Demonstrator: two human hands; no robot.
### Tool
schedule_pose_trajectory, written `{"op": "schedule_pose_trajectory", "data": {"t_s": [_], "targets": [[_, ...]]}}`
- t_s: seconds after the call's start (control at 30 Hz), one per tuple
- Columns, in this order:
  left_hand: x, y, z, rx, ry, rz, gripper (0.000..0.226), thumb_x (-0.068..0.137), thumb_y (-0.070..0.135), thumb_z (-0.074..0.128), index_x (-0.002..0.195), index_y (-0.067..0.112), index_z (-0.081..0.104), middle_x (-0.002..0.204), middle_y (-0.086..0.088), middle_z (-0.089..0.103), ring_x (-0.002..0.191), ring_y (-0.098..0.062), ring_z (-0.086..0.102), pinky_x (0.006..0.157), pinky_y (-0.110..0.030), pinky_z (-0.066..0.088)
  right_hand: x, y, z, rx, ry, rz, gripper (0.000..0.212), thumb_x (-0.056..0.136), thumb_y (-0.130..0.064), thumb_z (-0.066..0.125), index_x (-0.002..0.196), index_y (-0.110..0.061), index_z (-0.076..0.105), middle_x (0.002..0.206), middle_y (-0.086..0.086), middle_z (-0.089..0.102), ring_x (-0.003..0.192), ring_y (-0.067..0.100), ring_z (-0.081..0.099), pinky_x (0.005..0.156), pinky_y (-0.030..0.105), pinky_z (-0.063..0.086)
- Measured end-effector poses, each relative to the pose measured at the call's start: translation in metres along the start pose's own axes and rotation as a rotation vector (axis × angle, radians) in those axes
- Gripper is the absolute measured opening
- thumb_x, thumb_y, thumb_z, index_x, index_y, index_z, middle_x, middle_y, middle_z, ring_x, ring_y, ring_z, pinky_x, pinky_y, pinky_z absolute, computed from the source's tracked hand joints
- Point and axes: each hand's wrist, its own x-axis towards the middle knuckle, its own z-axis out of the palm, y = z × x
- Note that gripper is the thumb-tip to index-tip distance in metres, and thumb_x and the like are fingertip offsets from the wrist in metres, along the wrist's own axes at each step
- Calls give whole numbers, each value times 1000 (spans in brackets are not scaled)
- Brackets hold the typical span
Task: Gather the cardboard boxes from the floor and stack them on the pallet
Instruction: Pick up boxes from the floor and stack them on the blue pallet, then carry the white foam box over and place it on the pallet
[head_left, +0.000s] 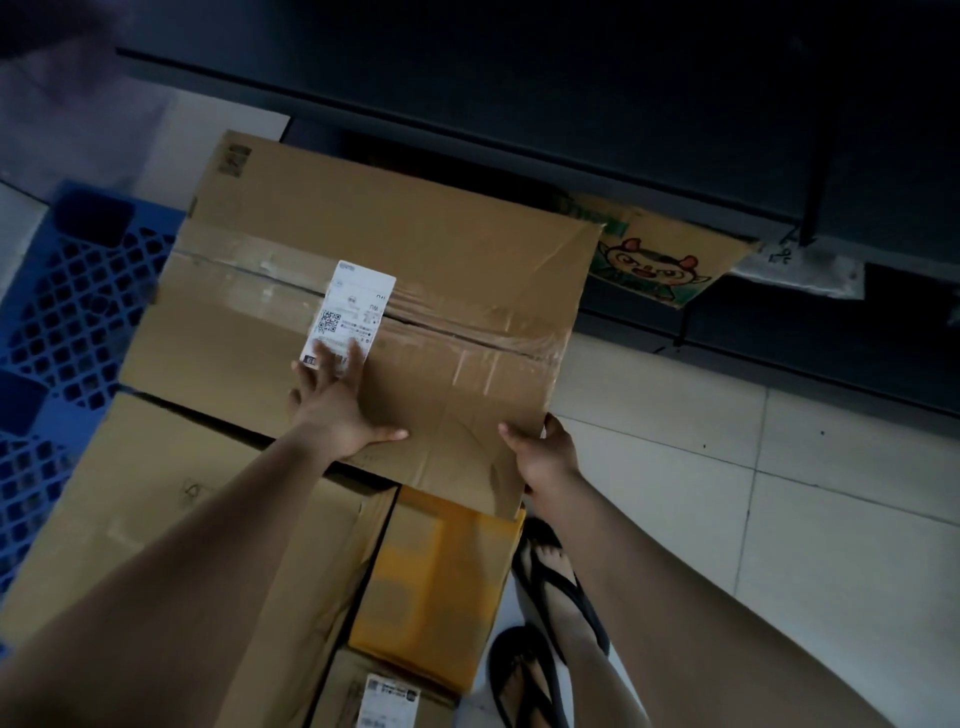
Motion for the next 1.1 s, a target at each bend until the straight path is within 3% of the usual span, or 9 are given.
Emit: {"op": "schedule_pose_trajectory", "data": {"t_s": [0.13,0.3,0.37,0.43,0.5,0.57,0.73,0.83,1.1], "targets": [[-6,32,13,23,-2,64,134,65,61,73,147,24,-26,153,-13,-34,143,-37,-25,117,-52,-1,-3,2,-4,-114,89,-14,63,88,-35,64,143,-15,40,141,10,51,126,33,51,102,41,46],[-28,29,0,15,-73,68,116,75,56,67,149,29,-18,156,-13,-28,147,-32,-13,119,-51,12,-27,-12,-27,-231,44,21,59,93,-32,57,144,-9,35,135,15,53,111,33,57,82,39,54],[-54,33,-4,-45,-102,38,108,79,54,64,151,27,-12,157,-14,-23,148,-32,-7,119,-51,18,-46,-23,-49,-242,-14,1,56,93,-29,56,140,-4,39,123,16,57,113,33,58,89,40,51],[-81,43,-10,-120,-116,16,100,82,50,63,153,22,-2,160,-15,-12,148,-35,5,118,-48,22,-70,-34,-77,-335,-67,-70,47,94,-24,55,133,0,47,112,18,61,112,34,59,92,41,50],[-107,61,-23,-189,-103,48,92,84,46,63,153,18,9,160,-15,8,144,-34,24,115,-44,31,-95,-44,-109,-512,-104,-161,46,94,-23,53,131,4,49,121,21,60,109,32,60,84,35,49],[-132,89,-38,-217,-83,125,84,87,44,60,152,12,16,155,-13,28,137,-32,37,109,-38,38,-119,-52,-144,-665,-96,-244,52,95,-27,53,137,3,44,134,18,53,116,29,55,91,29,46],[-198,179,-69,-78,-56,318,76,90,40,59,149,9,23,149,-14,40,133,-31,42,106,-34,39,-170,-39,-241,-816,-48,-376,58,96,-28,51,146,-4,34,154,11,32,140,27,34,110,25,30],[-249,252,-70,41,-123,418,74,90,39,60,148,8,26,152,-13,34,136,-30,39,110,-35,35,-198,-9,-324,-848,35,-338,53,95,-28,52,141,-4,41,148,14,41,136,29,40,109,30,34],[-419,496,-23,405,-100,775,57,89,40,60,133,7,48,139,-12,49,126,-27,49,101,-31,39,-276,117,-583,-703,251,-160,54,94,-31,54,141,-7,40,143,14,46,131,30,45,106,35,38]]}}
